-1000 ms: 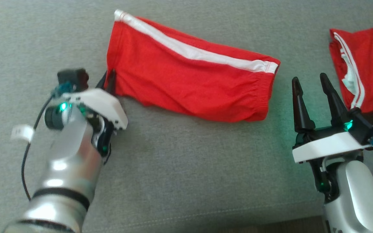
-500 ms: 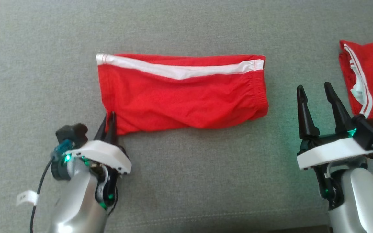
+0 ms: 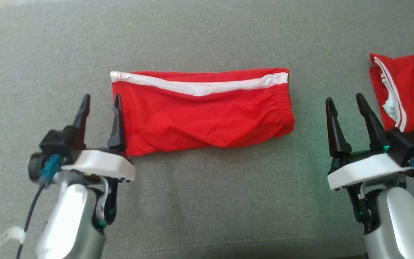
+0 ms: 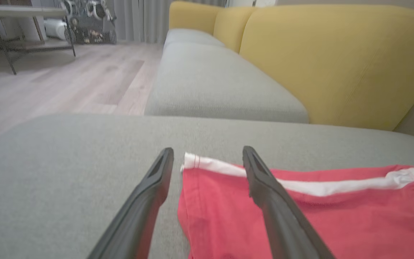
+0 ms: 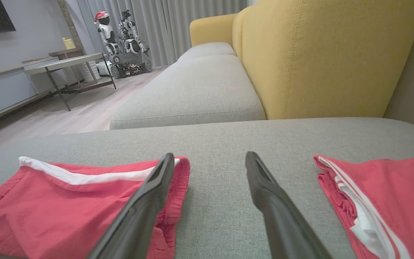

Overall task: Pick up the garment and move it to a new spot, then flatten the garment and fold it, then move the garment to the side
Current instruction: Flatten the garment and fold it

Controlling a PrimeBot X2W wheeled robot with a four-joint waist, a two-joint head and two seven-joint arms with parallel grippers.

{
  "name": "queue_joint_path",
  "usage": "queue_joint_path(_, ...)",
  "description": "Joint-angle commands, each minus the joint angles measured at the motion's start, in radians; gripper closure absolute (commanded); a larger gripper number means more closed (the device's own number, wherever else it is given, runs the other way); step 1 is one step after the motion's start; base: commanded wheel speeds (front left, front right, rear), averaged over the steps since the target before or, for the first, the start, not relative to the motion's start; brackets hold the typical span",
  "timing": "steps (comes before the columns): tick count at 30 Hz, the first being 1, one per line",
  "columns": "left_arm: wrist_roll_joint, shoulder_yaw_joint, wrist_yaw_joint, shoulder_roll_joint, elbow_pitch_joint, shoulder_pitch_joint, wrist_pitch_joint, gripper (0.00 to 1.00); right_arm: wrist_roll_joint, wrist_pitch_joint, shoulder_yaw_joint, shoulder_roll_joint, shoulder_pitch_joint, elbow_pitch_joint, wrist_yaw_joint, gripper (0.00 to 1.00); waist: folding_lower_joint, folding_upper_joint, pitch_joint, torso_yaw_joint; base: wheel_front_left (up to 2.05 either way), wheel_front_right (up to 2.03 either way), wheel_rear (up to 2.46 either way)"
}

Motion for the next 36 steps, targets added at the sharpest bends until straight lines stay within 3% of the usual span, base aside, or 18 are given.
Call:
queue_joint_path(1,0.025,0.039,0.017,0.037,-0.078,0.015,-0.014,0.0,-0.012,0.008,0.019,-0.007,0.001,-0.038,-0.001,0.0,0.0,0.0,-0.011,0.005,0.0,0.0,0.0)
queue_joint_path(10,0.055,0.038,0.038,0.091,-0.206,0.106,0.02,0.0,-0.037,0.029,0.016,-0.002,0.034,-0.068,-0.001,0.0,0.0,0.0,-0.035,0.011,0.0,0.0,0.0)
queue_joint_path(25,0.043,0.027,0.044,0.094,-0.237,0.104,0.049,0.0,-0.049,0.048,0.018,-0.004,0.006,-0.067,-0.001,0.0,0.0,0.0,-0.015,0.033,0.0,0.0,0.0)
queue_joint_path(36,0.045,-0.015,0.027,0.054,-0.202,0.027,0.026,0.0,-0.041,0.065,0.117,-0.015,-0.187,0.191,-0.001,0.0,0.0,0.0,0.047,0.099,0.0,0.0,0.0)
